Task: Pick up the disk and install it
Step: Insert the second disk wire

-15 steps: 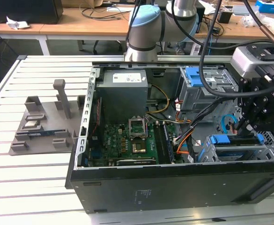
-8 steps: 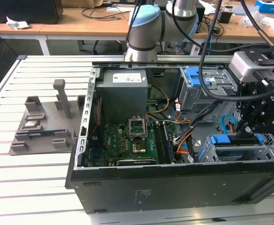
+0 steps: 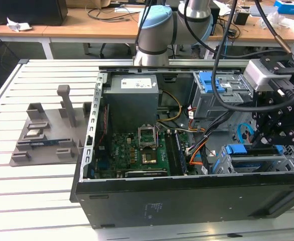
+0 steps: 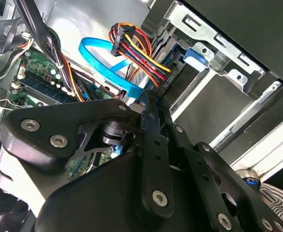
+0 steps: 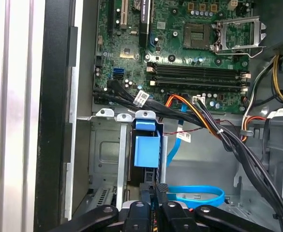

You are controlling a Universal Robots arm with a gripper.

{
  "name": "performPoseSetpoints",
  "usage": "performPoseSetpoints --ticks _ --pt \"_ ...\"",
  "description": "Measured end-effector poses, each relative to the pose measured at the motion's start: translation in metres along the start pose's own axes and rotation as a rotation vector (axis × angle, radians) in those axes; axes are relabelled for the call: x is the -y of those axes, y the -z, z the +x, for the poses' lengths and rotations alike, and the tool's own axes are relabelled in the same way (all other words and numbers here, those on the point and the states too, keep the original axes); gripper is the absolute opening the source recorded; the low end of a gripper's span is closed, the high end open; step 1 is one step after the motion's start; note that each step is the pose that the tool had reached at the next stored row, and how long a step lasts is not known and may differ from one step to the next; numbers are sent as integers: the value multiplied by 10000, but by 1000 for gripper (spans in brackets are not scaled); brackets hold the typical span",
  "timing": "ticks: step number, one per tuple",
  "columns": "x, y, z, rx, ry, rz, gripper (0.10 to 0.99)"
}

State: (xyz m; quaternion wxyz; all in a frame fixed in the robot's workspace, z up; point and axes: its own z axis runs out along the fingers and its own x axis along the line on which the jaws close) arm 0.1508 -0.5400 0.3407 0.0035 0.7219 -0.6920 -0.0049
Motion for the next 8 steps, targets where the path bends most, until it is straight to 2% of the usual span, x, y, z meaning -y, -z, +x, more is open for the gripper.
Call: performPoseSetpoints --ticks 4,5,6,7,8 --pt "0 -5 0 8 1 1 169" --pt "0 -4 0 6 0 0 235" --pt "0 -2 0 6 1 0 235" --pt "0 12 0 6 0 1 235" --pt "-1 80 -2 4 0 1 235"
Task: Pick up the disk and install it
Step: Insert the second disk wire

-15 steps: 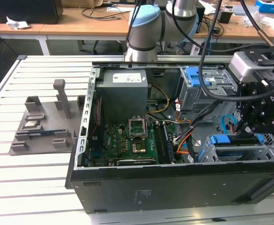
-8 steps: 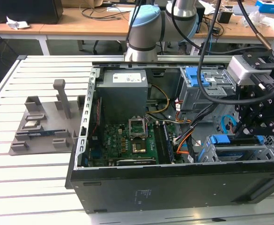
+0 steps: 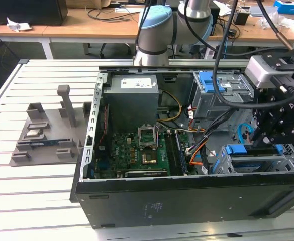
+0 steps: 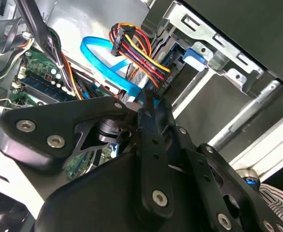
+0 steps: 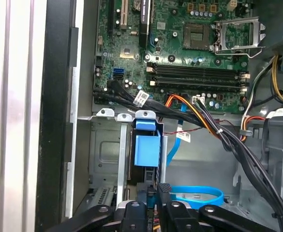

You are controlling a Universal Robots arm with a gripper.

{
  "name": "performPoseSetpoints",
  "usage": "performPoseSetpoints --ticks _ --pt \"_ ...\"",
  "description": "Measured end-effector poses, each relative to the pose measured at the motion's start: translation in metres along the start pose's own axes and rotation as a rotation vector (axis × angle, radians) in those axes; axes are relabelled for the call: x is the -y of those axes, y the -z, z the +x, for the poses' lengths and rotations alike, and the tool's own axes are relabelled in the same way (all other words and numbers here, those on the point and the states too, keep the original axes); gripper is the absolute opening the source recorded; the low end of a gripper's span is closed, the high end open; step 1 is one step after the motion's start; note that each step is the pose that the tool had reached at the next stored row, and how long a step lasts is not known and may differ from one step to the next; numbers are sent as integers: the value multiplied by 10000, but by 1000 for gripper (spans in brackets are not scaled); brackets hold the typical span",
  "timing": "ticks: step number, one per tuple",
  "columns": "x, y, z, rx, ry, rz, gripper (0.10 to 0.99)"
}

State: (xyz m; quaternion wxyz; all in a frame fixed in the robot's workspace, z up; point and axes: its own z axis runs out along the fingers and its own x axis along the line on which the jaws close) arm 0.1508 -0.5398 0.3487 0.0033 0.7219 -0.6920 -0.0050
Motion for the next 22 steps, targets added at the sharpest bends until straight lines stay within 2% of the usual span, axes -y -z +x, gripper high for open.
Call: performPoseSetpoints --ticks 2,4,5,6,7,9,11,15,22 --pt "-1 62 -8 0 -1 0 235" --pt "-1 76 -12 2 0 -1 220" --pt "5 74 -12 5 2 -9 153" --pt "12 71 -11 19 1 -22 153" --pt "19 65 -11 58 2 -33 106" --pt "33 51 -10 125 2 -50 106" --pt "68 31 -9 148 2 -96 106" --pt "98 -24 -7 149 0 -167 106" --pt "99 -69 -7 152 1 -167 106"
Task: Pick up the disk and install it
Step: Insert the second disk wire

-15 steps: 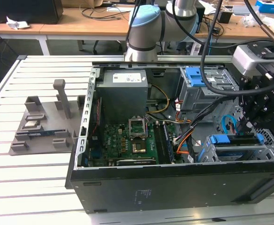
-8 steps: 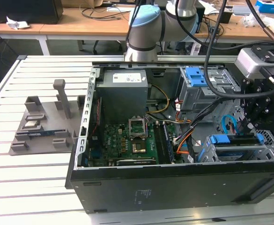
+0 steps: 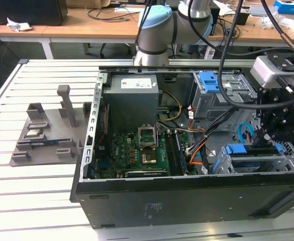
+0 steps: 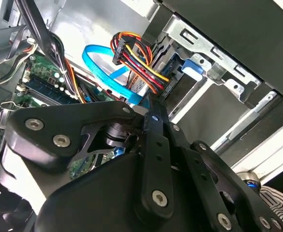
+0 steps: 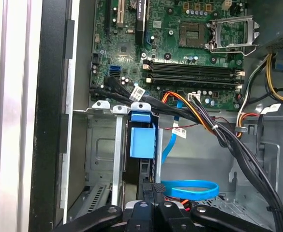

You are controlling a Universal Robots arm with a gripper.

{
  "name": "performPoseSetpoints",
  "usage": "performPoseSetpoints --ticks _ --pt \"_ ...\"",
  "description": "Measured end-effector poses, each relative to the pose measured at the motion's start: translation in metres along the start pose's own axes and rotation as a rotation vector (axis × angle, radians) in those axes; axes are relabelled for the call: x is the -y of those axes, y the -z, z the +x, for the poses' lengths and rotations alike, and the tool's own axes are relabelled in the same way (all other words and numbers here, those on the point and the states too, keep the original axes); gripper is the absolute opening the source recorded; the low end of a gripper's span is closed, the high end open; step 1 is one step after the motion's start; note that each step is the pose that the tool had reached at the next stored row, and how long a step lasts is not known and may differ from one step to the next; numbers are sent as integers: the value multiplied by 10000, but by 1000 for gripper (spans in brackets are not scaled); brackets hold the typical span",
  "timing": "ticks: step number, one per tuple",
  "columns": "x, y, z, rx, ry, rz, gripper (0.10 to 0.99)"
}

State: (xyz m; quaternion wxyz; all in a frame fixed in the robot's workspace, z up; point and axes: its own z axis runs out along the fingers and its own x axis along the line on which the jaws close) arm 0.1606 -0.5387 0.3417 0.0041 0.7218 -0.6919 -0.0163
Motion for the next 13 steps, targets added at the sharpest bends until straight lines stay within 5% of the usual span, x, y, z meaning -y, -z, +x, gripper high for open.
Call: performPoseSetpoints --ticks 3,13 --pt "-2 81 -4 3 -2 0 106" --pt "-10 570 -23 -16 -1 -1 106"
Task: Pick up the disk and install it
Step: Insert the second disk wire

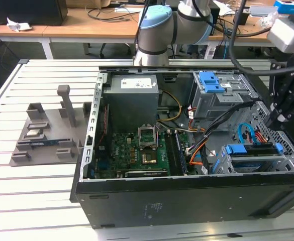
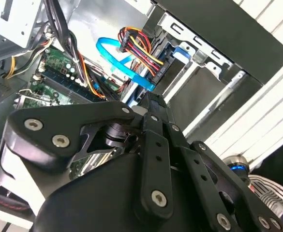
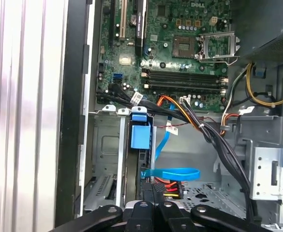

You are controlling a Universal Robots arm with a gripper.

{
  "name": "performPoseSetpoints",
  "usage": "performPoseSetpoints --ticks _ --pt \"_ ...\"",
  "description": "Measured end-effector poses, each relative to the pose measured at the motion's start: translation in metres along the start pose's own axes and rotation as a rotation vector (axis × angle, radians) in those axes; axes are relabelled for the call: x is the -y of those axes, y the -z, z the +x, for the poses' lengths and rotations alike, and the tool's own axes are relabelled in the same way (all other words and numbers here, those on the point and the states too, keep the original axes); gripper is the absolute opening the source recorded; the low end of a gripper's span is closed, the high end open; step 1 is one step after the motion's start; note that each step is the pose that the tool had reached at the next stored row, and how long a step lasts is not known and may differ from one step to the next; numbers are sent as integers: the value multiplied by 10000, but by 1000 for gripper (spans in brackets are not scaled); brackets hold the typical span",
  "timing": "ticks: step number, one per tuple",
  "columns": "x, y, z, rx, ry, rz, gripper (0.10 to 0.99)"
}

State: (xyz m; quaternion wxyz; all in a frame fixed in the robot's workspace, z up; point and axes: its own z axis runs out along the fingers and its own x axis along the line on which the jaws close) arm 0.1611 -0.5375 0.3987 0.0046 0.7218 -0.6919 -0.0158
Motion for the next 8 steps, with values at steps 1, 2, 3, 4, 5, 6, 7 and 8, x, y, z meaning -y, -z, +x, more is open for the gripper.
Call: performPoseSetpoints --ticks 1,2,3,4,5,6,7,8 --pt "-1 38 -1 -4 0 0 106" --pt "-2 62 -2 -7 -1 0 106" --pt "-2 69 -2 -5 0 0 106" --pt "-2 69 -2 -3 -1 0 106" --pt "-2 72 -2 -6 0 0 106" --pt "-2 73 -2 -6 0 0 106" --pt "-2 73 -2 -6 0 0 106" --pt "-2 73 -2 -6 0 -1 106"
